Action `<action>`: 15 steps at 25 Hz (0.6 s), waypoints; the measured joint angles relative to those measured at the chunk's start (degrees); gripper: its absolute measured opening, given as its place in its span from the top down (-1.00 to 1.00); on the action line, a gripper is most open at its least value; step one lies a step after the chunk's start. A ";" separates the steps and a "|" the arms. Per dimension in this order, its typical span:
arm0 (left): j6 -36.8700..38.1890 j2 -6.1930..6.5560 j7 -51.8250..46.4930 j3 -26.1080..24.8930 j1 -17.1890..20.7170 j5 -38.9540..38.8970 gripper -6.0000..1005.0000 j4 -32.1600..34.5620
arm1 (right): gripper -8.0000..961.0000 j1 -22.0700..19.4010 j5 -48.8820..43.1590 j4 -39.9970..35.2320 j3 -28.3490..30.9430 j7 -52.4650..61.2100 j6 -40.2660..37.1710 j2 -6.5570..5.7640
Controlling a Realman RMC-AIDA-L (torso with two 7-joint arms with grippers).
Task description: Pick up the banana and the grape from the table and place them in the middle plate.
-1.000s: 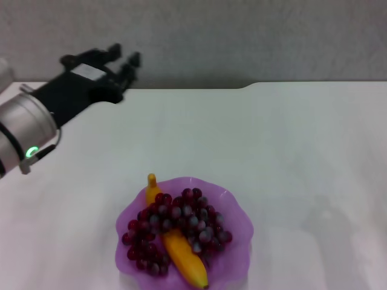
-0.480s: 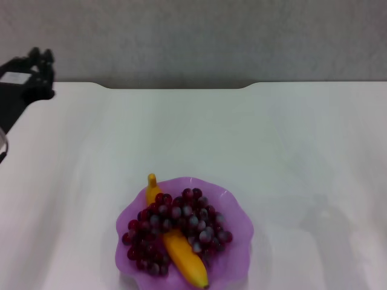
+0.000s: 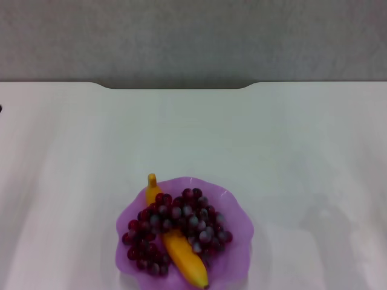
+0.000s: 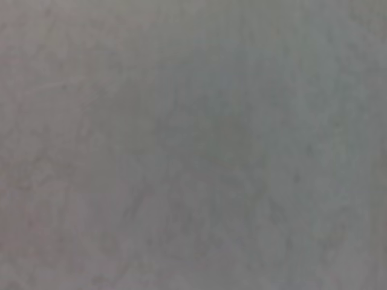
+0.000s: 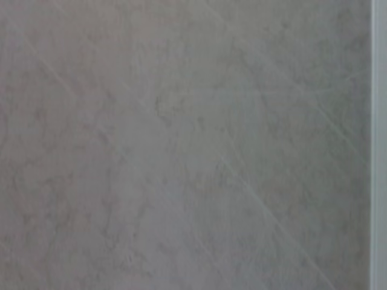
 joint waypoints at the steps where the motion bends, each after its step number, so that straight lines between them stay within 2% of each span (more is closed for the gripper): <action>1: -0.52 0.05 0.03 -0.35 -0.23 -0.05 0.70 1.13 | 0.97 0.00 0.02 0.01 0.00 0.00 0.00 0.00; 8: -5.13 0.38 0.07 -0.63 -2.35 -0.35 0.80 9.04 | 0.97 0.01 0.14 -0.02 0.00 0.00 0.00 0.00; 15: -10.36 0.57 -0.25 -1.38 -5.00 -1.60 0.80 16.64 | 0.97 0.01 0.32 -0.15 0.10 0.00 0.00 0.00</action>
